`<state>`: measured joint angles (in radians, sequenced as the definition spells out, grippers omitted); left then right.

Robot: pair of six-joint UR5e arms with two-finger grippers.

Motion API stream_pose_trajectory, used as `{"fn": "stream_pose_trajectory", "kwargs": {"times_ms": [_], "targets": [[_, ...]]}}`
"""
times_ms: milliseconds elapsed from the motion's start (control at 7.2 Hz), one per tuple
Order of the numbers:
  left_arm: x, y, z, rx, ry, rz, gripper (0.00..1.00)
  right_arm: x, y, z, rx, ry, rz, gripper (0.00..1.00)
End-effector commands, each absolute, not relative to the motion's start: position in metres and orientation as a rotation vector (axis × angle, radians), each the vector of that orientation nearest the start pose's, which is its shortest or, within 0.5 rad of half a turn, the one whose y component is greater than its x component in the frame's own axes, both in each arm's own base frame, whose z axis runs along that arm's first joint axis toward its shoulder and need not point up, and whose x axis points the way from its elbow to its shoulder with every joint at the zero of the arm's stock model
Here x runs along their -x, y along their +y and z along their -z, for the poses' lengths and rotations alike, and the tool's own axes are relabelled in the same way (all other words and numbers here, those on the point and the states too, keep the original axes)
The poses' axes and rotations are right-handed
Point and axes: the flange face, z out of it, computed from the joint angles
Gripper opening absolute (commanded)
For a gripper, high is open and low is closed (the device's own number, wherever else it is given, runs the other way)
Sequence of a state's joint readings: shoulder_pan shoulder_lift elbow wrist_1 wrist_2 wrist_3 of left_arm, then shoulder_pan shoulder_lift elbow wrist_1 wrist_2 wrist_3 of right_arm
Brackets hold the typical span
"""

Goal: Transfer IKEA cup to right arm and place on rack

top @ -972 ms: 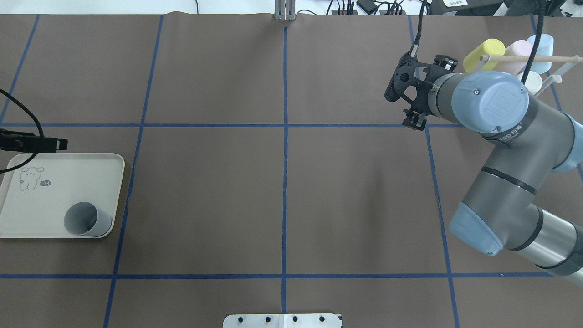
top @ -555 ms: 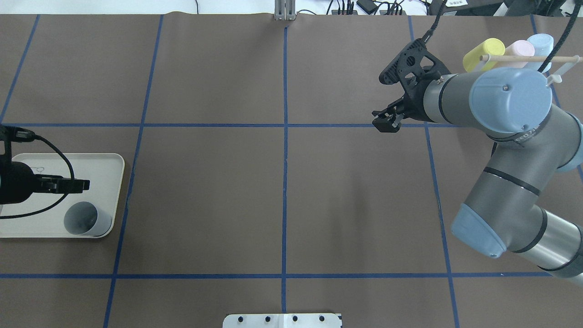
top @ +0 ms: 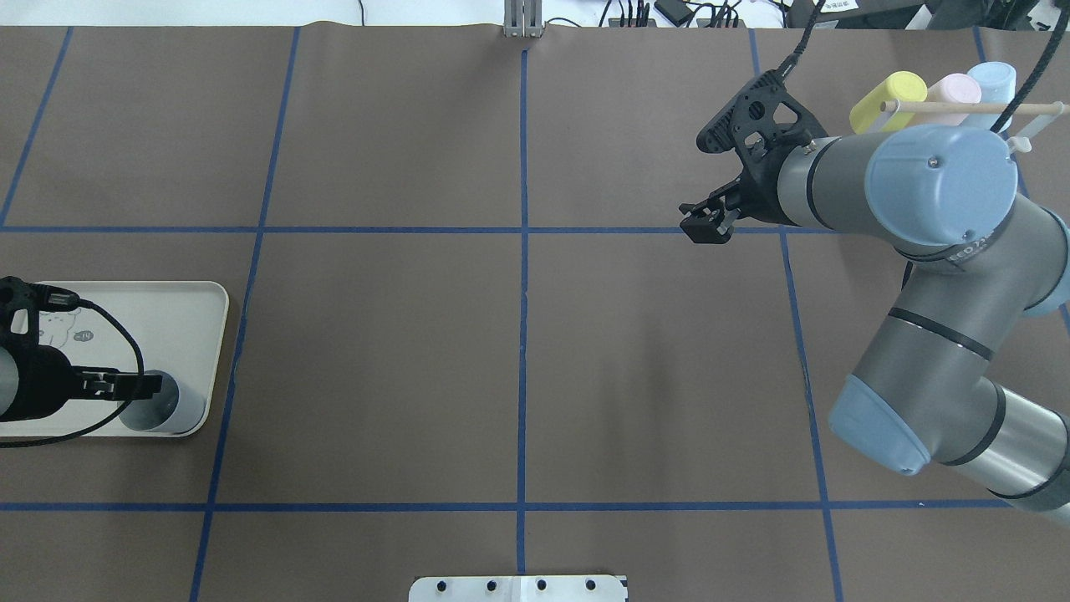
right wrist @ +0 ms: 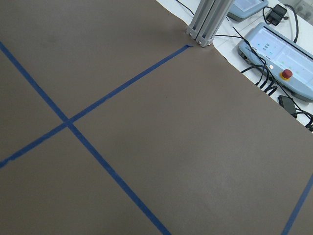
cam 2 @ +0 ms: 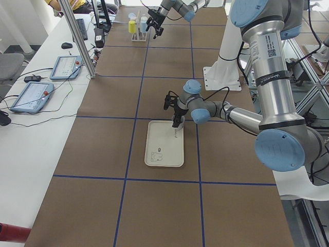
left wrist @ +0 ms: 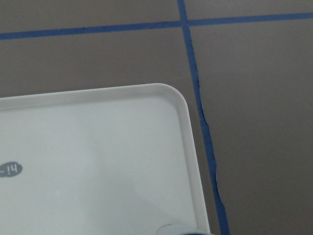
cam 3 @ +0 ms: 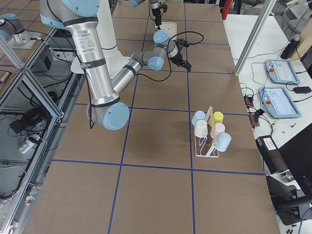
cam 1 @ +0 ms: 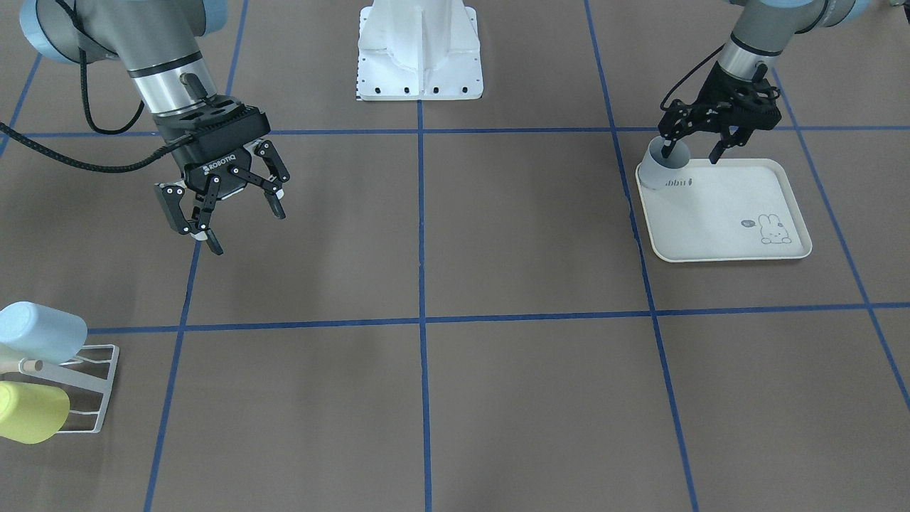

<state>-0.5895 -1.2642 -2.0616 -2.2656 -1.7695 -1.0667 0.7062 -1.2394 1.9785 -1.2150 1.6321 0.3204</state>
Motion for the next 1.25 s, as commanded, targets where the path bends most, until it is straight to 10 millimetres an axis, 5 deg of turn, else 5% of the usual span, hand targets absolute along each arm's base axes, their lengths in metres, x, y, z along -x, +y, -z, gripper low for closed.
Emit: {"fn": "stream_pose_trajectory", "kwargs": {"times_ms": [0, 416, 833, 1111], "targets": [[-0.268, -0.309, -0.486, -0.286, 0.837, -0.02, 0.41, 0.346, -0.462, -0.259, -0.886, -0.664, 0.522, 1.0], [-0.271, -0.306, -0.484, -0.279, 0.845, -0.033, 0.06, 0.347, -0.463, -0.259, -0.887, -0.663, 0.523, 1.0], [-0.26, -0.317, -0.483, -0.316, 0.83, -0.037, 0.0, 0.352, -0.459, -0.257, -0.89, -0.664, 0.529, 1.0], [-0.198, -0.358, -0.454, -0.481, 0.812, -0.04, 0.0, 0.368, -0.451, -0.242, -0.955, -0.729, 0.543, 1.0]]}}
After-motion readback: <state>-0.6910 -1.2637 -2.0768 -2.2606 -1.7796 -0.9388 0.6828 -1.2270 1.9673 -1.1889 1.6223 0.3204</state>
